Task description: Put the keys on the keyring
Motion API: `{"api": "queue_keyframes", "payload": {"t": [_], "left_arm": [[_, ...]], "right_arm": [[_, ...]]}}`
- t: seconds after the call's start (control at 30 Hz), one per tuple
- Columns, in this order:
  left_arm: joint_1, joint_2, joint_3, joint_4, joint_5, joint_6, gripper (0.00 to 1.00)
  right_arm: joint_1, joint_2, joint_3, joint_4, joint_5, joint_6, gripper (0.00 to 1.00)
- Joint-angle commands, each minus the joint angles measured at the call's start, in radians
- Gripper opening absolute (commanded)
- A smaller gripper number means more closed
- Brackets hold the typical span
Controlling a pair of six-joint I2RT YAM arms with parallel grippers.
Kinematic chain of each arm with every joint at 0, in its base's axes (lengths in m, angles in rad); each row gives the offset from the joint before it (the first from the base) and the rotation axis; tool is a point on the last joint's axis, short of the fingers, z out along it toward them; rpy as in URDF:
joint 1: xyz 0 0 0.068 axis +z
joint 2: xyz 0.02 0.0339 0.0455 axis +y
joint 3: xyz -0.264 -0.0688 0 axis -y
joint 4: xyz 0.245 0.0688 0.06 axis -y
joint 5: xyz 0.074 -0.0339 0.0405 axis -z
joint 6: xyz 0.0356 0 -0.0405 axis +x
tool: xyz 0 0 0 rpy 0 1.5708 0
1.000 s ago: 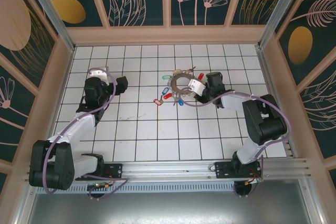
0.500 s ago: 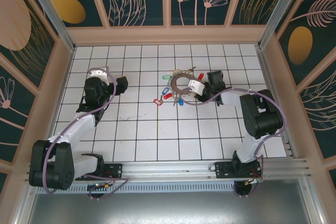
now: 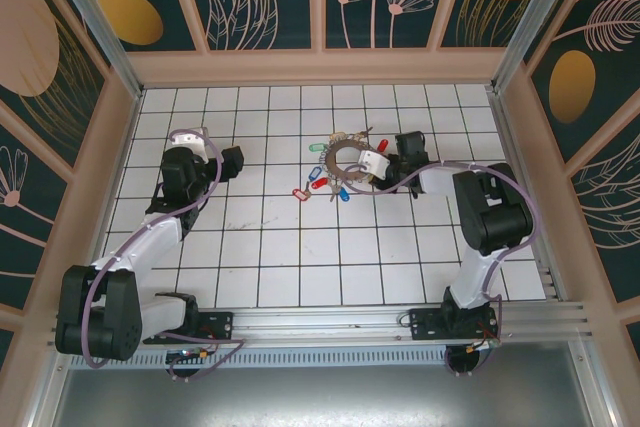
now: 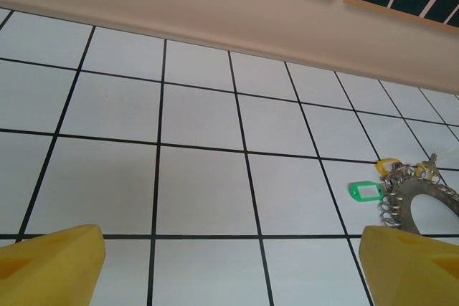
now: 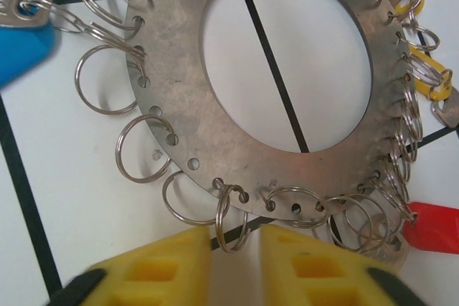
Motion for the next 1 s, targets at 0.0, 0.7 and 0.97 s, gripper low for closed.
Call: {"api": "queue_keyframes", "payload": {"t": [0.0,0.7,0.97], "left_arm": [[-0.007,0.015,0.02,0.011,0.005,0.013,0.91],[-0.056,0.001,-0.018,0.324,0.426,0.047,0.83],[-0.148,0.001,0.095,0.212,0.649,0.532,0.83]], "right_arm": [[-0.005,0.026,0.039,-0.019,-0.023,-0.019,0.09],[-0.012,-0.207,-0.113,0.402,-0.206,0.424,0.0],[-0.011,-0.371,-0.181,0.47,-0.263,0.499,0.0]]}}
